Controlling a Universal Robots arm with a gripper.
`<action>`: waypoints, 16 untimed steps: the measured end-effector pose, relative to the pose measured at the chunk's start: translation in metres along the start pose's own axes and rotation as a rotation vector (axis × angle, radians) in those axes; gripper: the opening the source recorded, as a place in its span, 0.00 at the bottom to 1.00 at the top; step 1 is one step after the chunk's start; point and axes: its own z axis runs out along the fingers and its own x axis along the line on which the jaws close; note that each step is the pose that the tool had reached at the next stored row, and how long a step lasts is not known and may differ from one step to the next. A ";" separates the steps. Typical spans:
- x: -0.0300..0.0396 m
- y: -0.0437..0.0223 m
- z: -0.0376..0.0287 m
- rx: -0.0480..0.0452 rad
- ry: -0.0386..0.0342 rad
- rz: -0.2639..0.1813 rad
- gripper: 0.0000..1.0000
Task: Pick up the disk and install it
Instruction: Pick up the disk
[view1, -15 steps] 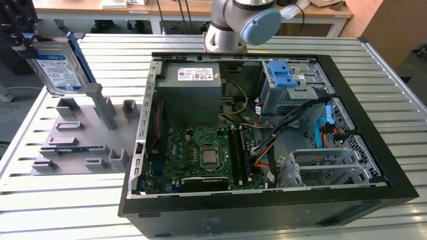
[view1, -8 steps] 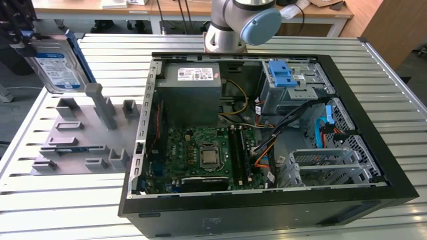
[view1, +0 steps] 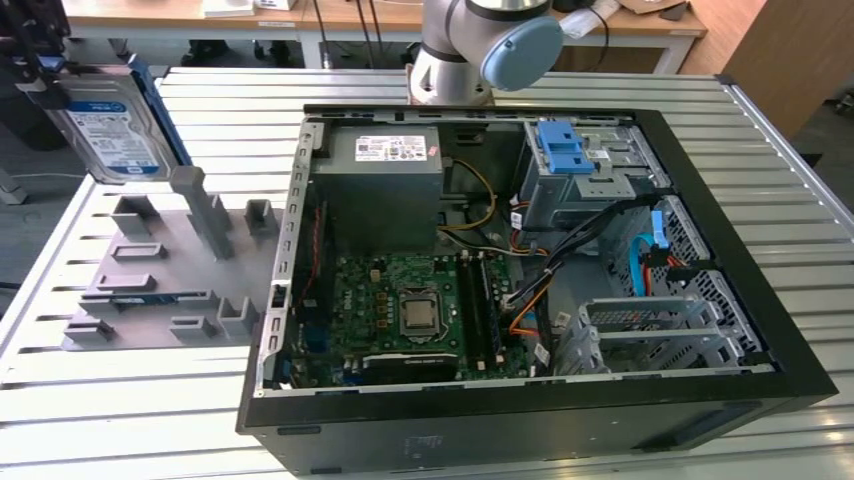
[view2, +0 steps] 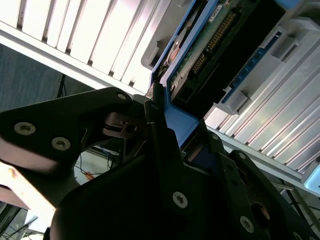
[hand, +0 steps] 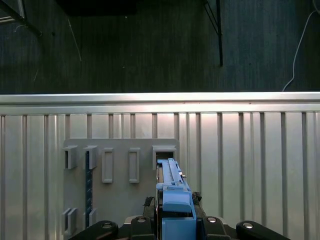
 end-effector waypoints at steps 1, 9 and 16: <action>0.0000 0.0000 -0.0006 0.0000 0.0000 0.000 0.36; -0.0001 0.0000 -0.0058 0.0000 0.0000 0.000 0.36; -0.0002 0.0000 -0.0099 0.0000 0.0000 0.000 0.36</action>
